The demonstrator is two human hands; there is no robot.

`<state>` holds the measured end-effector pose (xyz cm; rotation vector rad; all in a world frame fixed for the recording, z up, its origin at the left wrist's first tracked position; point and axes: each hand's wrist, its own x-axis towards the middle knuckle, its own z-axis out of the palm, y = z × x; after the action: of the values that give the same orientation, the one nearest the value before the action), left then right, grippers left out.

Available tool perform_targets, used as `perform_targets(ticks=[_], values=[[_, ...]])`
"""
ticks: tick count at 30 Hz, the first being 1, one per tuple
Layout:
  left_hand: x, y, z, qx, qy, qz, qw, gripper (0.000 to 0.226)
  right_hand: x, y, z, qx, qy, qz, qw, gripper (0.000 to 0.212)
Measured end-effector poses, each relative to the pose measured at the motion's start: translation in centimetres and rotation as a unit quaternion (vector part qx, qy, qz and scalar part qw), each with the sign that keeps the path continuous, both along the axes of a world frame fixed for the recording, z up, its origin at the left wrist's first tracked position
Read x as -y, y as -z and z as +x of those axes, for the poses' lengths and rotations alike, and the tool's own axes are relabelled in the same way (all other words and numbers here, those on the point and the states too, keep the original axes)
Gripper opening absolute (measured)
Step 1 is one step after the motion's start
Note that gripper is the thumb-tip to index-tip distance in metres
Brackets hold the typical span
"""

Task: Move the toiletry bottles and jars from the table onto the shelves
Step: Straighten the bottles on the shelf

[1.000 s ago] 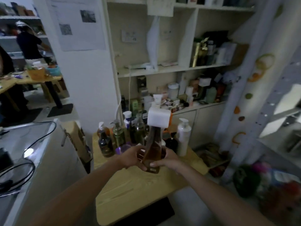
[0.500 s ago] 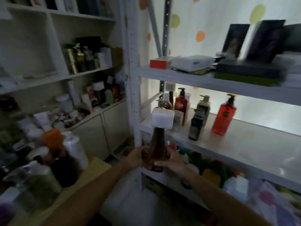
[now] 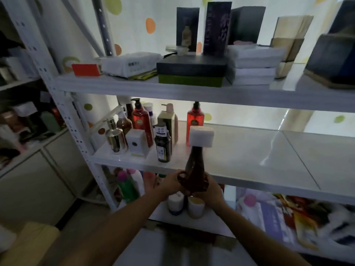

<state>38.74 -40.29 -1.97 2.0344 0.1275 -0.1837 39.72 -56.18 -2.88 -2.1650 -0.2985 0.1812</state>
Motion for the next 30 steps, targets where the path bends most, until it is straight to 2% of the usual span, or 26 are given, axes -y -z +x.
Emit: perform_targets(ticks=[6, 9, 11, 14, 18, 26, 30], values=[[-0.5, 1.0, 6.9, 0.053, 0.004, 0.017, 0.998, 0.052, -0.5, 0.2, 6.1, -0.003, 0.036, 0.051, 0.998, 0.073], [-1.1, 1.6, 10.8, 0.043, 0.005, -0.008, 0.999, 0.056, -1.5, 0.7, 9.5, 0.001, 0.059, 0.054, 0.997, 0.071], [-1.6, 2.3, 13.4, 0.034, 0.015, 0.006, 0.999, 0.06, -2.3, 1.2, 11.8, -0.001, 0.073, 0.063, 0.995, 0.069], [-2.6, 3.2, 16.3, 0.041, 0.014, 0.012, 0.999, 0.053, -3.3, 1.8, 14.4, 0.011, 0.079, 0.064, 0.995, 0.061], [-3.1, 4.1, 17.5, 0.08, 0.0, 0.004, 0.997, 0.041, -4.3, 2.7, 16.0, 0.027, 0.074, 0.076, 0.994, 0.061], [-4.0, 6.2, 18.2, 0.093, 0.03, 0.006, 0.995, 0.049, -4.4, 3.8, 16.7, 0.024, 0.069, 0.058, 0.996, 0.068], [-4.0, 6.0, 18.1, 0.07, 0.036, 0.016, 0.997, 0.057, -4.5, 3.7, 16.4, 0.02, 0.072, 0.051, 0.996, 0.071]])
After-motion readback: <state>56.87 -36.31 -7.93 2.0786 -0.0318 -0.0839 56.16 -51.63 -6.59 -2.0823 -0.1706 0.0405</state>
